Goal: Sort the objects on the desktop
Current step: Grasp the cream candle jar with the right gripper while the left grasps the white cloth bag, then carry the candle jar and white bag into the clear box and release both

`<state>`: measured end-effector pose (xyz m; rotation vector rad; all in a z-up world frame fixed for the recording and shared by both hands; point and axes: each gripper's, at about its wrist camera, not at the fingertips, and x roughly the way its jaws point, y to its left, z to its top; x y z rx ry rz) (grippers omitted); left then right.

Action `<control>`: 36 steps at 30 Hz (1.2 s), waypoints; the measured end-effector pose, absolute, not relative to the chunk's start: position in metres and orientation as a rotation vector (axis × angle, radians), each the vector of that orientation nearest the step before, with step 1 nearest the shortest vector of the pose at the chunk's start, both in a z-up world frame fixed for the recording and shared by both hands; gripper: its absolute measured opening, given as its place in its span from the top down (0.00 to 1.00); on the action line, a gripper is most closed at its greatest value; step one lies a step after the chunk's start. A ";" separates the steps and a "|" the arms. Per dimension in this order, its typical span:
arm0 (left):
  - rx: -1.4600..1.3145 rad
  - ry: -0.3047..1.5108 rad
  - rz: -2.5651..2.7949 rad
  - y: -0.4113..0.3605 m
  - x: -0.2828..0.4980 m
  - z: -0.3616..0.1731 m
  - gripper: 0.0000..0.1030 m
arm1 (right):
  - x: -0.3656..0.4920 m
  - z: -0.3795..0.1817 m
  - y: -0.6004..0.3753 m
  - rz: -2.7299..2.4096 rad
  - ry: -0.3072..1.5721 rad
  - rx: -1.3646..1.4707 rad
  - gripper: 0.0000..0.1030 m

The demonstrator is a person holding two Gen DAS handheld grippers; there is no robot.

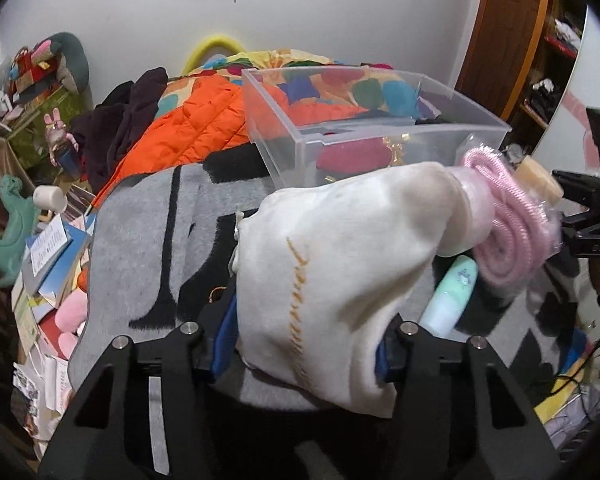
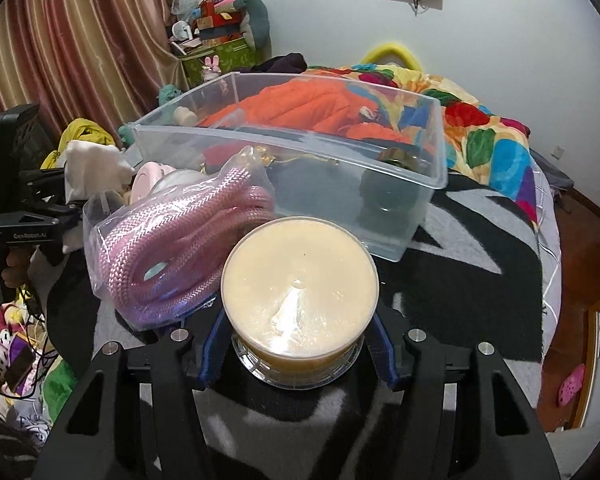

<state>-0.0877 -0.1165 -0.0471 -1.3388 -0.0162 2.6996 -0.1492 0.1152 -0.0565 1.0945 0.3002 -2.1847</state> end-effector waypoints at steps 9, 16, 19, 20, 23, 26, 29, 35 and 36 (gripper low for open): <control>-1.272 -0.078 2.741 -0.126 -0.076 -0.020 0.65 | -0.152 -0.039 0.127 -2.213 0.237 1.073 0.46; -1.260 -0.068 2.769 -0.125 -0.079 -0.012 0.75 | -0.154 -0.025 0.129 -2.218 0.221 1.041 0.46; -1.201 -0.059 2.799 -0.126 -0.075 -0.001 0.76 | -0.155 -0.019 0.130 -2.221 0.222 1.028 0.46; -1.181 -0.050 2.807 -0.125 -0.074 0.004 0.76 | -0.156 -0.017 0.130 -2.221 0.220 1.026 0.46; -1.121 -0.033 2.821 -0.124 -0.071 0.020 0.76 | -0.158 -0.011 0.130 -2.224 0.203 1.015 0.46; -1.090 -0.075 2.788 -0.123 -0.073 0.034 0.76 | -0.160 -0.005 0.131 -2.231 0.191 1.002 0.46; -1.090 -0.066 2.776 -0.119 -0.080 0.046 0.76 | -0.166 0.002 0.129 -2.231 0.174 0.994 0.46; -0.992 -0.037 2.794 -0.106 -0.090 0.074 0.76 | -0.175 0.017 0.121 -2.234 0.149 0.958 0.46; -0.981 -0.039 2.781 -0.104 -0.094 0.078 0.76 | -0.177 0.019 0.120 -2.233 0.146 0.954 0.46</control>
